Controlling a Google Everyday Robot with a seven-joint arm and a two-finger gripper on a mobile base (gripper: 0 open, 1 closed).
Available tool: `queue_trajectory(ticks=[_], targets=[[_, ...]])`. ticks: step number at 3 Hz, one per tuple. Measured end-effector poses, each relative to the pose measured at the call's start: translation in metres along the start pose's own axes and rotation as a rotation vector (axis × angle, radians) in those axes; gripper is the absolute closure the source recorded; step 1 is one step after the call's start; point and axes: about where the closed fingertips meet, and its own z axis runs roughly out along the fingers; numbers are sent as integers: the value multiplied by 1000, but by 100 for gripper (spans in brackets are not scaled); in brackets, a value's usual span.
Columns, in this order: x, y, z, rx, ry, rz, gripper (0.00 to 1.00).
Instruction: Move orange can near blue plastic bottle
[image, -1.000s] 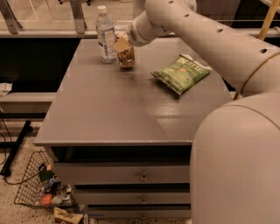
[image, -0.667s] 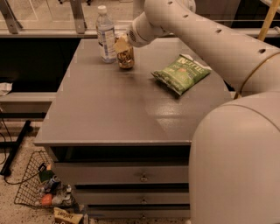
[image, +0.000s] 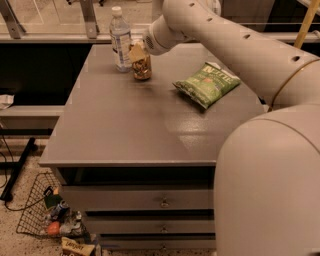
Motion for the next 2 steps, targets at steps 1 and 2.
queue_trajectory(ticks=[1,2], targets=[[1,2,3,-3,3,-1,12],[2,3,5,-6,5,-1,0]])
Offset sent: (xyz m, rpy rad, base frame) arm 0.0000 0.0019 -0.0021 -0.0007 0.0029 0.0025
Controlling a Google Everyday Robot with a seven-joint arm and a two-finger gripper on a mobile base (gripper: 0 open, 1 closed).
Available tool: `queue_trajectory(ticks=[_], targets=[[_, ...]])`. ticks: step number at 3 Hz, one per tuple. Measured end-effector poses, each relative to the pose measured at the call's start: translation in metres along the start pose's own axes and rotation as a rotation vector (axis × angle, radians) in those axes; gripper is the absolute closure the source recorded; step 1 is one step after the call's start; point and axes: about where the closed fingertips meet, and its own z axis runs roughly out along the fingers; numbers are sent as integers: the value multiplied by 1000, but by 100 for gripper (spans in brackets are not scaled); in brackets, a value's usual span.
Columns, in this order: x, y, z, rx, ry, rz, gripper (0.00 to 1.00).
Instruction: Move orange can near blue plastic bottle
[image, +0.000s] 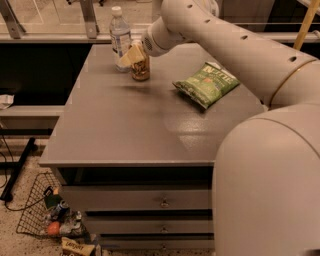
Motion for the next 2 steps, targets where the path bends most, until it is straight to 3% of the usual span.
queue_trajectory(ticks=[2], targets=[[0,-2,-9,8,4,-14,0]])
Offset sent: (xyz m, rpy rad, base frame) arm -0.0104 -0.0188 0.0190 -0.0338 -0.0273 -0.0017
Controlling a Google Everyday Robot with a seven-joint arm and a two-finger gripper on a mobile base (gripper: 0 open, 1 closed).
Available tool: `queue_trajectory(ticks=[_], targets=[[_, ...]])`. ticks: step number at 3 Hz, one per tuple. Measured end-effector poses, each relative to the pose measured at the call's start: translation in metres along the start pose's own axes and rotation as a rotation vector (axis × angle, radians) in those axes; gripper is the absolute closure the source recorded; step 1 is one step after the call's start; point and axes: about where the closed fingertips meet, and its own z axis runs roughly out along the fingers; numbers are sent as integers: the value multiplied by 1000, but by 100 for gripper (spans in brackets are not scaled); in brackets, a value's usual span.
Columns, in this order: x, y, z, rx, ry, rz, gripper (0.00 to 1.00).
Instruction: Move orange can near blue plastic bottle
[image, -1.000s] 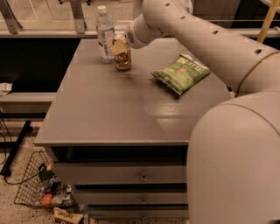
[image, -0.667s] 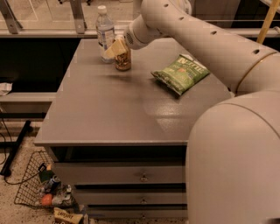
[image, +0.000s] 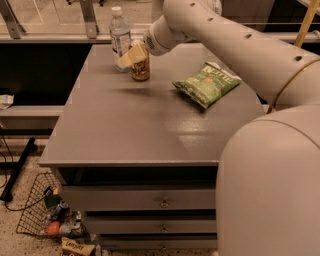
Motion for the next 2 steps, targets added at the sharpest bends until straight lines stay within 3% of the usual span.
queue_trajectory(ticks=[1,2], targets=[[4,-13,-46,71,-34,4,0],[8,-22,-126,191,-124,21,0]])
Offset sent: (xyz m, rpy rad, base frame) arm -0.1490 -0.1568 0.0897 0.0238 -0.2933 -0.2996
